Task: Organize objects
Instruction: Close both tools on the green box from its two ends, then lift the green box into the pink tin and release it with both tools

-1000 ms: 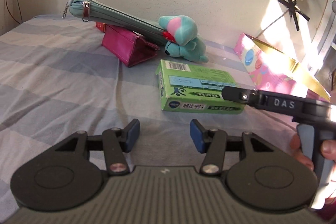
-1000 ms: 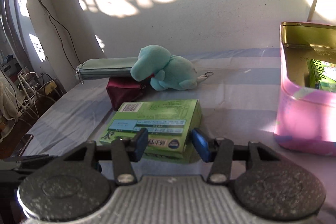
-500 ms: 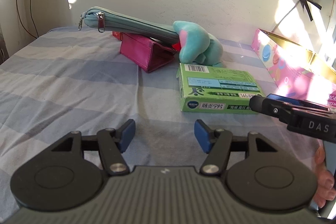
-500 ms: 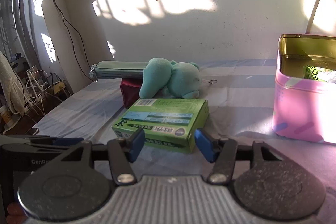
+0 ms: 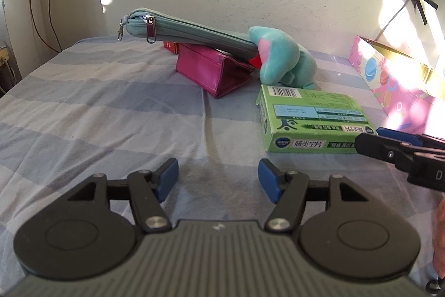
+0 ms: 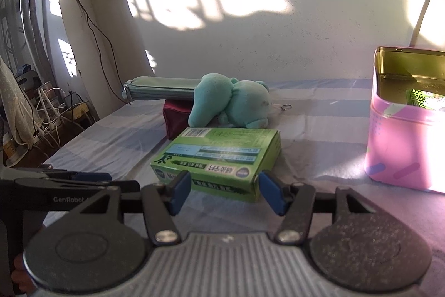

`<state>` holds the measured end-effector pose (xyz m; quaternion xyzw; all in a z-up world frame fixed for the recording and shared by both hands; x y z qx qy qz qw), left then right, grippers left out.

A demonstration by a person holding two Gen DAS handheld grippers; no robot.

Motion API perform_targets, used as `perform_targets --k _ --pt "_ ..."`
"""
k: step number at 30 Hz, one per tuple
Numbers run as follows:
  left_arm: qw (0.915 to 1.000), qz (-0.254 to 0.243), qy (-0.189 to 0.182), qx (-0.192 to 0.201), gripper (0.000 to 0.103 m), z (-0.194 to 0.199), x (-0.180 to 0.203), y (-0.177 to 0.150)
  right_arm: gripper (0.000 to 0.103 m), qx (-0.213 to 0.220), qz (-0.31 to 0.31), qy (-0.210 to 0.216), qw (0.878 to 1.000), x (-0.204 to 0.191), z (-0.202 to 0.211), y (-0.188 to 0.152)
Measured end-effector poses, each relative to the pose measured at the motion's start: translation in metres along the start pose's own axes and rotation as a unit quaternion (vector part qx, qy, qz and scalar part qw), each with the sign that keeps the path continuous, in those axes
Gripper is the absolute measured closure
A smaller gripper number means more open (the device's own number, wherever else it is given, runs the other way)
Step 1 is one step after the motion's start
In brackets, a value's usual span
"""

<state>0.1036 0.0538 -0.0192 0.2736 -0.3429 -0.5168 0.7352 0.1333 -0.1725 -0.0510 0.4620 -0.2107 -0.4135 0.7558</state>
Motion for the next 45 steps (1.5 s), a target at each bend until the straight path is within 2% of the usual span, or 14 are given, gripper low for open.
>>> perform_targets --k 4,8,12,17,22,24,27,30,33,36,39,45 --pt "0.9999 0.009 -0.006 -0.001 0.037 0.001 -0.003 0.002 0.047 -0.001 -0.001 0.001 1.0 0.0 0.0 0.0" --pt "0.9992 0.024 -0.032 0.0 0.037 0.005 -0.007 0.013 0.046 -0.001 0.002 0.002 1.0 -0.001 0.0 0.0" --pt "0.9964 0.051 -0.068 0.0 0.037 0.002 -0.012 0.033 0.036 0.0 0.006 0.002 1.0 -0.002 0.0 0.0" --pt "0.9889 0.071 -0.122 -0.046 0.037 -0.02 0.0 0.044 0.035 -0.009 0.006 0.0 1.0 -0.002 -0.003 0.001" --pt "0.9827 0.055 -0.153 -0.088 0.039 -0.055 0.029 0.037 0.035 -0.03 -0.001 -0.016 0.999 0.0 -0.015 0.003" --pt "0.9766 0.076 -0.178 -0.094 0.044 -0.061 0.034 0.034 0.047 -0.049 0.0 -0.019 0.999 0.001 -0.022 0.002" --pt "0.9815 0.051 -0.173 -0.065 0.047 -0.046 0.043 0.033 0.05 -0.045 0.01 -0.031 0.998 -0.003 -0.018 0.002" --pt "0.9811 0.032 -0.19 -0.021 0.047 -0.018 0.05 0.04 0.05 0.001 0.027 -0.042 0.999 -0.01 0.005 0.004" --pt "0.9744 0.022 -0.223 0.017 0.047 0.004 0.07 0.056 0.05 0.07 0.054 -0.084 0.993 -0.014 0.037 0.014" --pt "0.9648 0.006 -0.261 0.032 0.048 0.01 0.11 0.074 0.05 0.116 0.063 -0.14 0.981 0.001 0.064 0.023" --pt "0.9545 -0.025 -0.295 0.034 0.048 0.006 0.164 0.08 0.05 0.125 0.06 -0.204 0.969 0.032 0.083 0.025" --pt "0.9364 -0.073 -0.342 0.025 0.049 -0.008 0.27 0.061 0.05 0.115 0.001 -0.31 0.944 0.11 0.108 0.008"
Point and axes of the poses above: each gripper's, at about its wrist camera, not at the fingertips, and z roughly against the way its jaws point, x to its right, y to its top, the point moved 4 cm from there along -z, roughly the way its jaws point, and after that the axes turned 14 degrees about z, right-handed, at the moved point
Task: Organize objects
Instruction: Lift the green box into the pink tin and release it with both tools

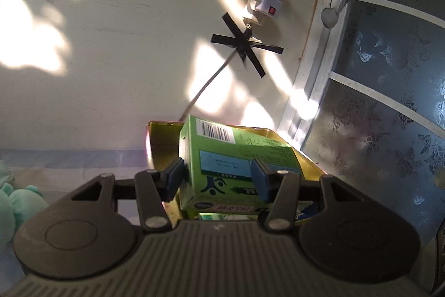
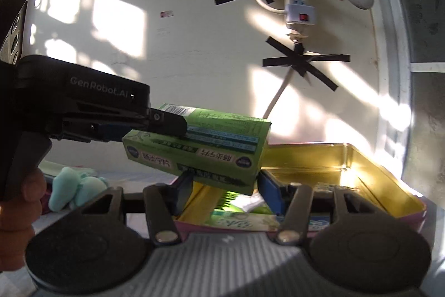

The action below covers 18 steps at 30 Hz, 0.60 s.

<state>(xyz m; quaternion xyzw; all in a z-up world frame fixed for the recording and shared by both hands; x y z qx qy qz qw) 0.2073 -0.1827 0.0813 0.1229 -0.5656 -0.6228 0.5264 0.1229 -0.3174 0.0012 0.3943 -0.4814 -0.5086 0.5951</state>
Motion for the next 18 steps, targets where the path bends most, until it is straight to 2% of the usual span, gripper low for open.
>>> perform_targets --k 4,6,7,13,18 --pt "0.9996 0.006 -0.014 -0.022 0.047 -0.043 0.024 -0.007 0.046 -0.028 -0.02 -0.078 0.996 0.035 -0.019 -0.014" --pt "0.9996 -0.003 0.003 -0.027 0.046 -0.054 0.029 -0.013 0.029 -0.029 -0.03 -0.094 0.995 0.044 -0.02 -0.017" --pt "0.9996 -0.007 0.012 -0.026 0.046 -0.056 0.03 -0.014 0.028 -0.022 -0.034 -0.098 0.994 0.047 -0.018 -0.017" --pt "0.9988 0.0 0.046 -0.018 0.046 -0.03 0.016 -0.02 0.027 0.0 -0.01 -0.068 0.998 0.033 -0.009 -0.015" --pt "0.9935 -0.011 0.113 -0.002 0.046 0.008 -0.006 -0.017 0.028 0.016 -0.003 -0.049 0.999 0.023 -0.005 -0.013"
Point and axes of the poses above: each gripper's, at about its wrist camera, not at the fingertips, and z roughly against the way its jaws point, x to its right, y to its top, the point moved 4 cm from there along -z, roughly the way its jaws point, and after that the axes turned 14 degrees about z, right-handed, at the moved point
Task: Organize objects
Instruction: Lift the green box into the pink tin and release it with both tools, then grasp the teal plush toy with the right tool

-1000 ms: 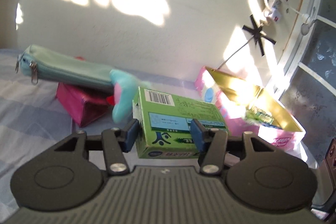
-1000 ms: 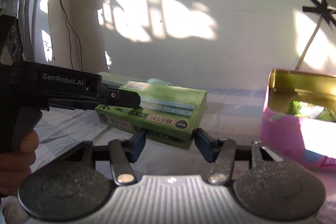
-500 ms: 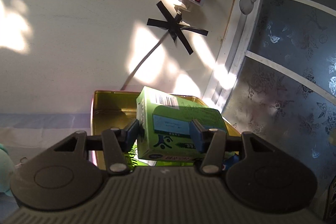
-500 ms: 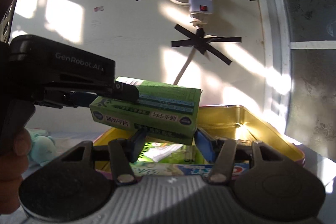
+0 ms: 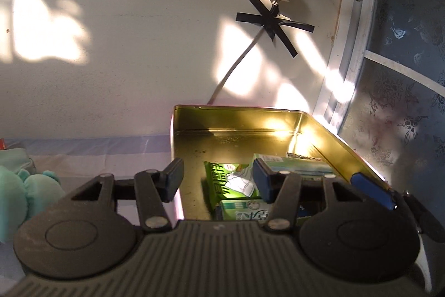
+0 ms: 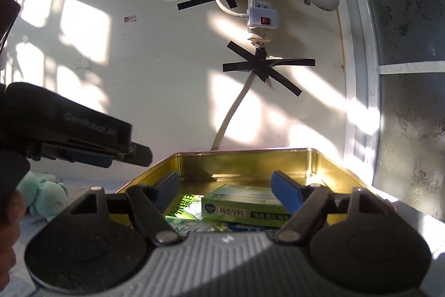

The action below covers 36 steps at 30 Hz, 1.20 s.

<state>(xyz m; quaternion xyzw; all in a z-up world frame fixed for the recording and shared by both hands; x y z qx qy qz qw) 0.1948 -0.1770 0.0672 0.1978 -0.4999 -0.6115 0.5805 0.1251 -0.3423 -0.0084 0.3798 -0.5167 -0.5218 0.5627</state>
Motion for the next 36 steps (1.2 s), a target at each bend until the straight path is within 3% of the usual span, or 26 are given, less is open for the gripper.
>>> perform_targets --k 6,13,17,21,24,28,33,36 --pt "0.9941 0.001 0.107 -0.022 0.043 0.025 -0.049 -0.016 0.029 0.009 -0.034 0.01 0.999 0.003 0.006 -0.002" --pt "0.9833 0.043 0.175 -0.024 0.043 0.061 -0.129 -0.034 0.032 0.041 -0.03 -0.012 0.999 -0.003 0.018 0.0" --pt "0.9741 0.08 0.211 -0.019 0.043 0.088 -0.189 -0.045 0.04 0.049 -0.04 0.031 0.998 -0.02 0.027 0.011" --pt "0.9574 0.11 0.267 -0.009 0.043 0.102 -0.246 -0.046 0.044 0.046 -0.009 0.121 0.992 -0.07 0.033 0.028" --pt "0.9494 0.147 0.277 0.011 0.043 0.112 -0.278 -0.04 0.046 0.023 0.014 0.203 0.979 -0.124 0.025 0.038" --pt "0.9413 0.195 0.273 0.038 0.043 0.121 -0.302 -0.033 0.046 -0.019 0.053 0.262 0.964 -0.192 -0.004 0.045" --pt "0.9522 0.173 0.247 0.045 0.043 0.116 -0.288 -0.034 0.045 -0.05 0.096 0.259 0.96 -0.253 -0.049 0.053" --pt "0.9555 0.163 0.241 0.049 0.043 0.115 -0.284 -0.034 0.047 -0.068 0.132 0.234 0.961 -0.281 -0.075 0.053"
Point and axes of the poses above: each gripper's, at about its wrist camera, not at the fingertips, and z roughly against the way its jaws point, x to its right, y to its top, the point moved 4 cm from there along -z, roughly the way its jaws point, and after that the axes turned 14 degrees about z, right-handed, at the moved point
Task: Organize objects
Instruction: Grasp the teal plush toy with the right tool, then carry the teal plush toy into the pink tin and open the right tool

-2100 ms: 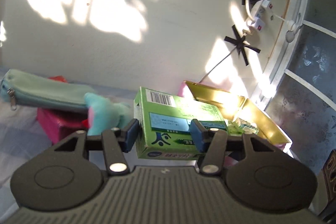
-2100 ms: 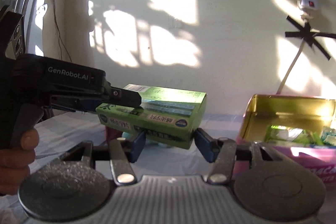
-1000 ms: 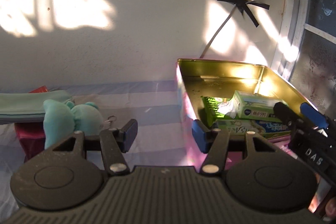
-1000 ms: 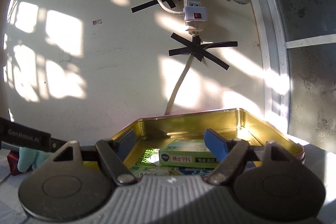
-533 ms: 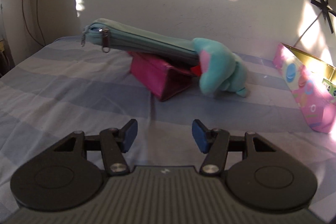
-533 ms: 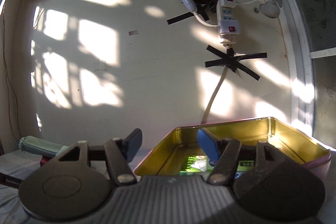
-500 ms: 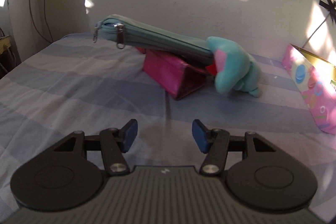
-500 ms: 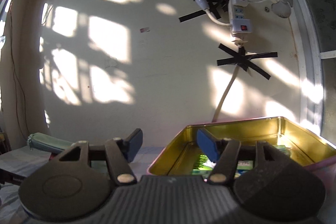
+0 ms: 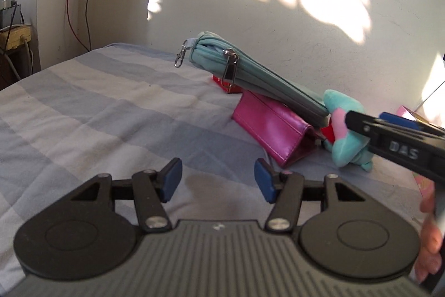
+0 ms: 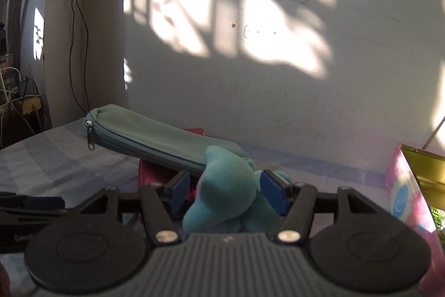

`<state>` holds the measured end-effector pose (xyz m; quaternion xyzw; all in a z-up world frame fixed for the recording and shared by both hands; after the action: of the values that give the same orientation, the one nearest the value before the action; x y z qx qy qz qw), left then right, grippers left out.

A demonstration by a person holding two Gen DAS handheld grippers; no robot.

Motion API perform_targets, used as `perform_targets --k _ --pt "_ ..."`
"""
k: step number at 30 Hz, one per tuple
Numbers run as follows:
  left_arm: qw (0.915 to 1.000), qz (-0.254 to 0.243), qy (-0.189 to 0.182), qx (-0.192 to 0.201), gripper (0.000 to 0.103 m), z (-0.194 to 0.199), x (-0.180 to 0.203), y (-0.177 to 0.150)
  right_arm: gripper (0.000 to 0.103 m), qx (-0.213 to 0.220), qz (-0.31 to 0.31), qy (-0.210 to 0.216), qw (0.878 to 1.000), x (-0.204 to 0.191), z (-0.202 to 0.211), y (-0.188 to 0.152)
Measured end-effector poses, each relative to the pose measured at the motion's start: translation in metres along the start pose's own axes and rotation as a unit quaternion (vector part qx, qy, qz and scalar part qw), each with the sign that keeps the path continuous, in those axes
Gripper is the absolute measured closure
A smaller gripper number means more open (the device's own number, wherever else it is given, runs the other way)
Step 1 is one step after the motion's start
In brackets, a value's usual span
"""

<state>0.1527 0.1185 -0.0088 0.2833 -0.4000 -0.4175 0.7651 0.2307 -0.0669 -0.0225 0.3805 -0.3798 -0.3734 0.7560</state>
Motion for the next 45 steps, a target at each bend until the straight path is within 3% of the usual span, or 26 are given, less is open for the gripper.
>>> perform_targets --k 2,3,6,8,10,12,13,14,17,19,21,28,29,34,38,39,40,42,45 --pt "1.0 0.003 -0.006 -0.006 0.043 -0.001 -0.001 0.0 0.057 -0.029 0.004 0.001 1.0 -0.001 -0.019 -0.003" --pt "0.9999 0.006 -0.008 -0.008 0.043 -0.001 -0.002 0.001 0.062 -0.023 -0.008 0.005 1.0 0.003 -0.016 -0.005" --pt "0.9997 0.016 -0.016 -0.013 0.043 -0.002 -0.005 0.002 0.066 -0.018 -0.116 0.069 0.991 0.024 0.015 -0.009" --pt "0.9993 0.015 -0.031 -0.011 0.043 0.001 -0.004 0.002 0.066 0.008 -0.214 0.155 0.964 0.038 0.053 -0.014" --pt "0.9981 0.012 -0.06 -0.011 0.043 0.005 -0.001 0.001 0.065 0.025 -0.299 0.23 0.926 0.053 0.087 -0.035" --pt "0.9942 0.007 -0.104 -0.025 0.043 0.011 0.006 -0.003 0.061 0.024 -0.354 0.263 0.897 0.068 0.114 -0.067" --pt "0.9918 0.007 -0.123 -0.034 0.043 0.013 0.01 -0.006 0.06 0.018 -0.369 0.265 0.891 0.075 0.125 -0.085" --pt "0.9889 0.007 -0.142 -0.044 0.043 0.017 0.016 -0.009 0.058 0.006 -0.376 0.251 0.892 0.083 0.135 -0.102" --pt "0.9818 -0.006 -0.181 -0.059 0.043 0.032 0.035 -0.018 0.04 0.011 -0.36 0.149 0.921 0.107 0.179 -0.142" --pt "0.9774 -0.019 -0.199 -0.069 0.043 0.042 0.052 -0.024 0.04 0.014 -0.32 0.067 0.945 0.118 0.205 -0.154" --pt "0.9701 -0.03 -0.224 -0.087 0.043 0.051 0.071 -0.032 0.04 0.018 -0.306 0.035 0.951 0.126 0.221 -0.161" --pt "0.9424 -0.071 -0.284 -0.162 0.041 0.058 0.129 -0.064 0.04 0.012 -0.217 0.029 0.976 0.111 0.231 -0.156" --pt "0.9409 -0.076 -0.285 -0.167 0.036 0.056 0.134 -0.066 0.04 0.002 -0.197 0.031 0.98 0.103 0.227 -0.155" --pt "0.9446 -0.085 -0.262 -0.179 0.028 0.039 0.142 -0.074 0.036 -0.025 -0.155 0.048 0.986 0.084 0.205 -0.151" --pt "0.9344 -0.066 -0.275 -0.216 0.032 0.023 0.151 -0.086 0.034 -0.042 -0.123 0.055 0.99 0.075 0.18 -0.142" --pt "0.9296 -0.063 -0.286 -0.224 0.039 0.022 0.154 -0.088 0.043 -0.046 -0.118 0.059 0.99 0.074 0.173 -0.14" --pt "0.9234 -0.057 -0.298 -0.235 0.054 0.023 0.157 -0.088 0.046 -0.05 -0.11 0.047 0.992 0.073 0.168 -0.138" --pt "0.9305 -0.071 -0.291 -0.211 0.055 0.037 0.163 -0.078 0.063 -0.043 -0.085 0.029 0.995 0.071 0.171 -0.13" --pt "0.9277 -0.077 -0.327 -0.163 0.055 0.064 0.179 -0.05 0.065 0.014 -0.065 0.003 0.998 0.078 0.192 -0.113"
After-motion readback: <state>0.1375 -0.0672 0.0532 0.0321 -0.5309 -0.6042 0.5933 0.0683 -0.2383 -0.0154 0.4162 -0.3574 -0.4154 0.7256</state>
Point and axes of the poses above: each gripper's, at about its wrist camera, not at the fingertips, and z roughly against the way its jaws point, x to its right, y to its top, the point moved 4 cm from there along -z, roughly the way its jaws point, and after that the axes turned 14 degrees about z, right-handed, at the moved point
